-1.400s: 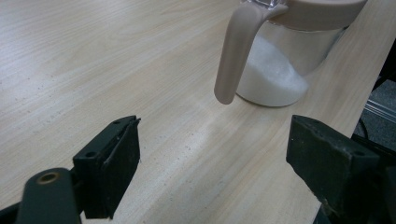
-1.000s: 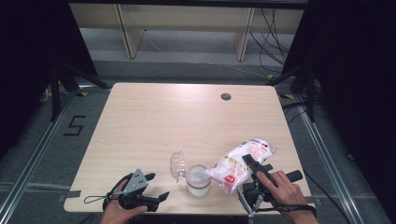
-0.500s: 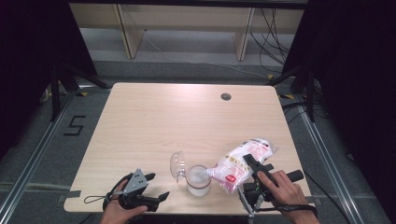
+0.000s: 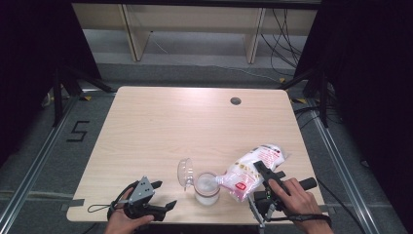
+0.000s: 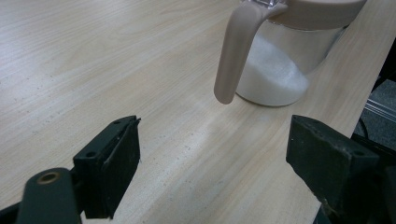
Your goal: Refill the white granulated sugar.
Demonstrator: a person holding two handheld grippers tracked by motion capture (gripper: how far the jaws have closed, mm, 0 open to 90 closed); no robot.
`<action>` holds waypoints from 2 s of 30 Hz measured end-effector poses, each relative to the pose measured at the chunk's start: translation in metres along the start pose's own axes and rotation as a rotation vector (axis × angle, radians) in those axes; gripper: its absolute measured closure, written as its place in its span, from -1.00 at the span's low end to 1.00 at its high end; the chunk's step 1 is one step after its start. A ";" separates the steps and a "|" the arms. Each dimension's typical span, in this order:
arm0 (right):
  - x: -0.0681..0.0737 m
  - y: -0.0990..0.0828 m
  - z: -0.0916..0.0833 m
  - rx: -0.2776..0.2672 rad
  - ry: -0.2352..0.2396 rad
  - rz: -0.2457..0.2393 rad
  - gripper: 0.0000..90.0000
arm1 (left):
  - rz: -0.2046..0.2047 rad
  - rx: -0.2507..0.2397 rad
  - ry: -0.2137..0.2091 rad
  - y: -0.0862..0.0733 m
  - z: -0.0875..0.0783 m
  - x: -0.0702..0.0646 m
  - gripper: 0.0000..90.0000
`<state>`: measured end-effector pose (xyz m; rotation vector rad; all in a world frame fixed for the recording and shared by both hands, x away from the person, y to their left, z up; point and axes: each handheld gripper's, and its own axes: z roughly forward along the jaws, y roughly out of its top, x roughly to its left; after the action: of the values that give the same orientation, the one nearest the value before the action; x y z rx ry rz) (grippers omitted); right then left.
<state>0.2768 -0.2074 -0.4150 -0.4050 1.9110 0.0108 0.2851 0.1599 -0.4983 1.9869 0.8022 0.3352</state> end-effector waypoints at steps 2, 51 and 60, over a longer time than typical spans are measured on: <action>0.002 -0.001 0.000 -0.008 -0.015 0.018 0.59 | -0.001 -0.002 -0.002 0.000 0.000 0.000 -0.62; 0.000 -0.007 -0.003 -0.021 0.013 0.075 0.61 | -0.001 -0.003 -0.002 0.000 0.000 0.000 -0.62; 0.001 -0.010 0.001 -0.059 0.011 0.083 0.61 | 0.006 0.005 0.005 0.000 -0.001 0.001 -0.62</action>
<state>0.2801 -0.2167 -0.4148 -0.3661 1.9409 0.1194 0.2852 0.1607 -0.4978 1.9944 0.8011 0.3426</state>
